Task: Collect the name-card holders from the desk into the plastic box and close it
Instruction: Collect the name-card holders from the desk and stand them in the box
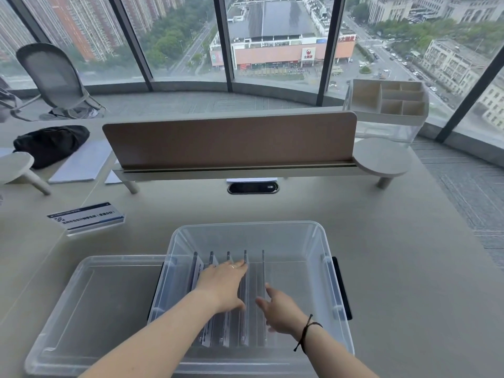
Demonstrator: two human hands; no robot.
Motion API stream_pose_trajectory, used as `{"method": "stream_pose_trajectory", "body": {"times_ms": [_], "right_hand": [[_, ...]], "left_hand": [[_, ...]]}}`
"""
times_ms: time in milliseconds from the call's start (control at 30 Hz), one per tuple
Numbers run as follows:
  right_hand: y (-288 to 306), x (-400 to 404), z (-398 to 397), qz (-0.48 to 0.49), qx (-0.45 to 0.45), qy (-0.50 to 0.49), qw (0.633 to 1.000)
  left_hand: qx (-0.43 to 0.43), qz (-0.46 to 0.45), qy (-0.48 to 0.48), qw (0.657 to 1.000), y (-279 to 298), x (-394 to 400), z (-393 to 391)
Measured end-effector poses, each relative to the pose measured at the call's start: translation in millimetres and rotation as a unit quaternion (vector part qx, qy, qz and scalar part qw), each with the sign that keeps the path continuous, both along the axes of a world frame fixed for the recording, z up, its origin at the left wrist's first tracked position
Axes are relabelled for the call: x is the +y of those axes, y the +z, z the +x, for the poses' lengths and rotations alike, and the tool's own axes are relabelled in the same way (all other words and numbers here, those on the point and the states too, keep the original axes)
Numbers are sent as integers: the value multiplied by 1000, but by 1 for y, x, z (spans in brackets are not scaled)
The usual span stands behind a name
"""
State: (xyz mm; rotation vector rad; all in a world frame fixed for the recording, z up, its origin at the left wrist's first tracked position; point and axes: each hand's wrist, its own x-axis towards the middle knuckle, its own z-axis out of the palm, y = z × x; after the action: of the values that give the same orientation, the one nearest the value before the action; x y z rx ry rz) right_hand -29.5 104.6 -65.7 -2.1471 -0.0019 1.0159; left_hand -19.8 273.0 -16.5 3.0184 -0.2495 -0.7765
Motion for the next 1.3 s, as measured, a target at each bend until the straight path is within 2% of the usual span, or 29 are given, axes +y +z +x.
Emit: {"method": "stream_pose_trajectory", "body": {"times_ms": [633,767,900,1100,1300], "right_hand": [[1,-3,-4,0,9,-3,1000],[9,-7,-4,-60,-84,21,994],[24,-10,8,-76,-182,11,980],[48,17,18,-39,-296,48,953],[70,76,20,23,-346,115,931]], "left_hand": [[-5,4,-4,1000,8,-6,-18],[-3,-30,7,1000,15,-1,-26],[-18,-78,53,995,26,17,-30],[-19,-97,95,991,42,63,-39],[-76,-118,164,976,66,114,-44]]}}
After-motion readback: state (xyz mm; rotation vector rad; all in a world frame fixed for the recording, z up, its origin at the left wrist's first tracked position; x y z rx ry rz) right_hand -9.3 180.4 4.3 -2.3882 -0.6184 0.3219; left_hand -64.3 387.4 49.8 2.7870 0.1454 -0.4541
